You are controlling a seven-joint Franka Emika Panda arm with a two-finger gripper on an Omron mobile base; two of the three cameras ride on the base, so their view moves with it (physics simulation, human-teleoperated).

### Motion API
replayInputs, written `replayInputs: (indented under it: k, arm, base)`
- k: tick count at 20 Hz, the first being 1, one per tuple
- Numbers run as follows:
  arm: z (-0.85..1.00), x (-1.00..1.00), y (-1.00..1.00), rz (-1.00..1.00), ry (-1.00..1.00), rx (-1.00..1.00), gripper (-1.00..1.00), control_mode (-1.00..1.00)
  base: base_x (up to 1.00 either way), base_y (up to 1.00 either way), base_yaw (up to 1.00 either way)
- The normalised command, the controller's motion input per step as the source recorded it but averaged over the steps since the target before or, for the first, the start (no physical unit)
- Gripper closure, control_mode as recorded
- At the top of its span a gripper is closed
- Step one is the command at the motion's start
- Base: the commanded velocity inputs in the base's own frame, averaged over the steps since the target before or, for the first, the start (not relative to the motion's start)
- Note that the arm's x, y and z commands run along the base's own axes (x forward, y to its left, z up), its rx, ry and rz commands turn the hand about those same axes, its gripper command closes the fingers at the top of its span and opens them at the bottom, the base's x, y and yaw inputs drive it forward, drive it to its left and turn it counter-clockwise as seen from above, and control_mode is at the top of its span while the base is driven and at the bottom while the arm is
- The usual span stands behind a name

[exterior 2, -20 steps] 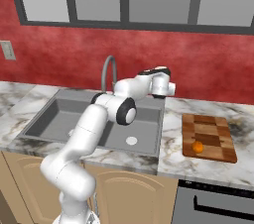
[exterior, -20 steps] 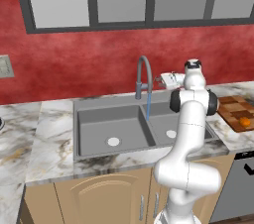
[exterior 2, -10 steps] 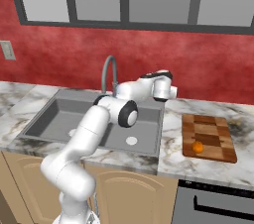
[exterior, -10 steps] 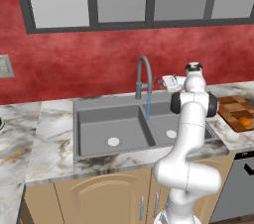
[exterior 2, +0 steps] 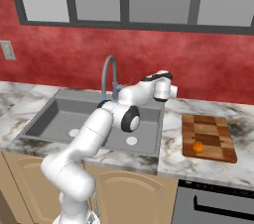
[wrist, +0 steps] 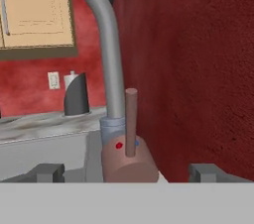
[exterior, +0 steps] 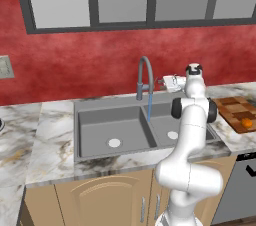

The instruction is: Pick the tangerine from the sink and place it on the cutting board to airdry. Then turn off the sink faucet.

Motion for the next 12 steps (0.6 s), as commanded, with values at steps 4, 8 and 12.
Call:
replayInputs:
  k: [4, 8, 12]
  arm:
    - [-0.04, 0.29, -0.05, 0.0, 0.0, 0.0, -1.0, -1.0]
    - [-0.04, 0.3, -0.01, 0.01, 0.0, 0.01, -1.0, -1.0]
    - [0.0, 0.28, 0.0, 0.02, 0.0, 0.0, -1.0, -1.0]
  base:
    - [0.0, 0.0, 0.0]
    - [0.0, 0.0, 0.0]
    - [0.0, 0.0, 0.0]
